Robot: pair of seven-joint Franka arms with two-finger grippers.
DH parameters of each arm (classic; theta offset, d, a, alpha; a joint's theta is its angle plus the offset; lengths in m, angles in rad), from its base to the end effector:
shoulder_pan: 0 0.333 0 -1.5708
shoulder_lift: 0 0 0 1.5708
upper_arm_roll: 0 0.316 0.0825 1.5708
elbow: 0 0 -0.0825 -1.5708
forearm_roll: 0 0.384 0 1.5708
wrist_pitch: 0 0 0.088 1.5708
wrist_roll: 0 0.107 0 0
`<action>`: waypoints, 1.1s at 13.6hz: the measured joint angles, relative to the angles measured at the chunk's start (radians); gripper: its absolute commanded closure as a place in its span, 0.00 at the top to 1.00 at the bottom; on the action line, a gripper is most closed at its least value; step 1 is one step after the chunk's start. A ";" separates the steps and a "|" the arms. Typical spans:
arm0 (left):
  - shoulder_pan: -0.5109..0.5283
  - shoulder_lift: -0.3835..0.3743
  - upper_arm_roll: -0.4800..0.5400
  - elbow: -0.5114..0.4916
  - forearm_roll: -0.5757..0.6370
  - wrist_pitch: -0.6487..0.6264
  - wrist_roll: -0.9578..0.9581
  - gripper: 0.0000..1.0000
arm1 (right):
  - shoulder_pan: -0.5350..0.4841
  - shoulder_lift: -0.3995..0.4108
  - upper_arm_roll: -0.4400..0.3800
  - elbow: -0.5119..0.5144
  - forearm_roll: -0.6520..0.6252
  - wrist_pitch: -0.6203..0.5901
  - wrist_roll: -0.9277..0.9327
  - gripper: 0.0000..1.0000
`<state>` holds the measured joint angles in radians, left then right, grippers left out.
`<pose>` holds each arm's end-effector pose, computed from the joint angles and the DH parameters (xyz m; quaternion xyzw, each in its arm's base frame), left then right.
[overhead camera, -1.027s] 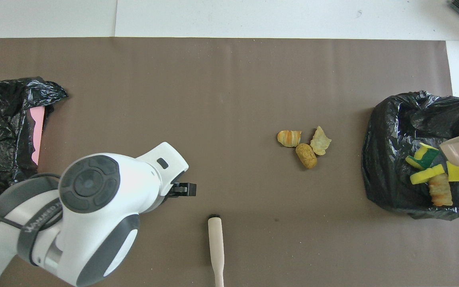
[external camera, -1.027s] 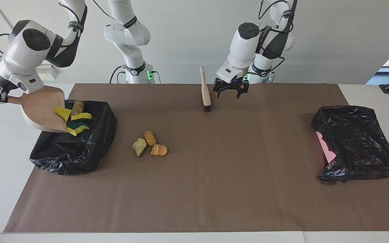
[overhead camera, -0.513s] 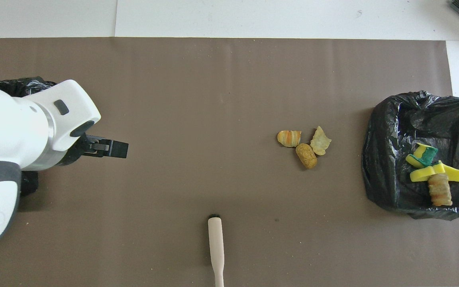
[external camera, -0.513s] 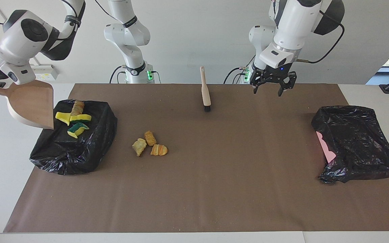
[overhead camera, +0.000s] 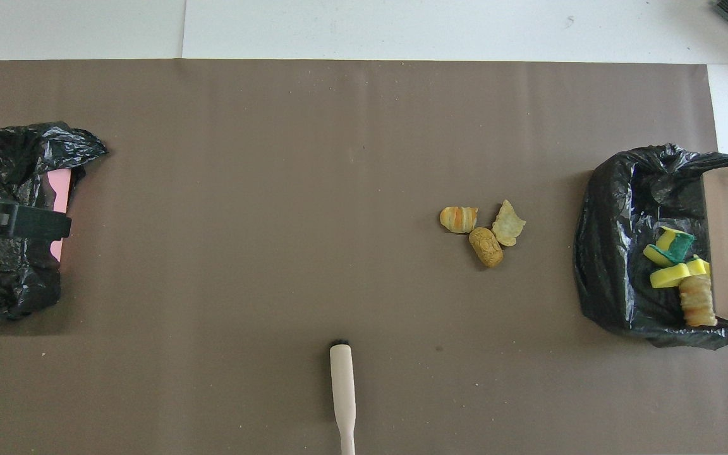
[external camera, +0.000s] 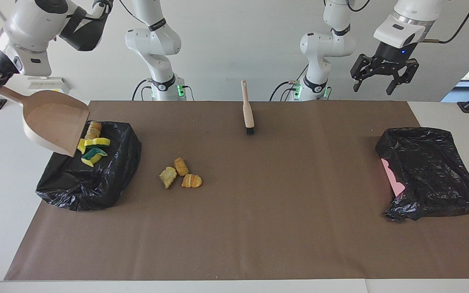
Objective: Sweep and dump trash in bin
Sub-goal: 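Bring the empty dustpan back and lower it beside the brown chunks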
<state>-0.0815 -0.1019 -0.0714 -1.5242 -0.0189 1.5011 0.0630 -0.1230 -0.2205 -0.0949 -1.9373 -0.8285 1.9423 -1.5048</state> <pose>0.5070 -0.0828 0.6943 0.9933 -0.1086 0.0390 0.0075 0.4926 -0.1651 0.6207 0.6690 0.6306 -0.2201 0.3262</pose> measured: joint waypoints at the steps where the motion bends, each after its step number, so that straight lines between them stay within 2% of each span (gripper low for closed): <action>1: 0.001 0.000 0.003 0.003 0.000 -0.005 0.007 1.00 | 0.000 0.000 0.027 0.000 0.060 -0.031 0.058 0.00; 4: 0.012 0.000 0.019 0.004 -0.002 -0.008 0.013 1.00 | 0.002 0.000 0.128 0.000 0.227 -0.106 0.266 0.00; 9: 0.013 -0.001 0.019 0.004 -0.003 -0.031 0.014 1.00 | 0.011 0.036 0.366 -0.003 0.447 -0.213 0.849 0.00; 12: 0.013 -0.003 0.020 0.004 -0.003 -0.054 0.014 1.00 | 0.025 0.107 0.480 0.006 0.548 -0.210 1.183 0.00; 15: 0.010 -0.003 0.027 0.004 -0.003 -0.078 0.014 1.00 | 0.143 0.247 0.502 0.075 0.587 -0.198 1.536 0.00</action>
<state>-0.0717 -0.1048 -0.0440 -1.5199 -0.0223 1.4234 0.0767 0.0198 0.0267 0.4070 -1.8626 -0.2417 1.7447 0.0311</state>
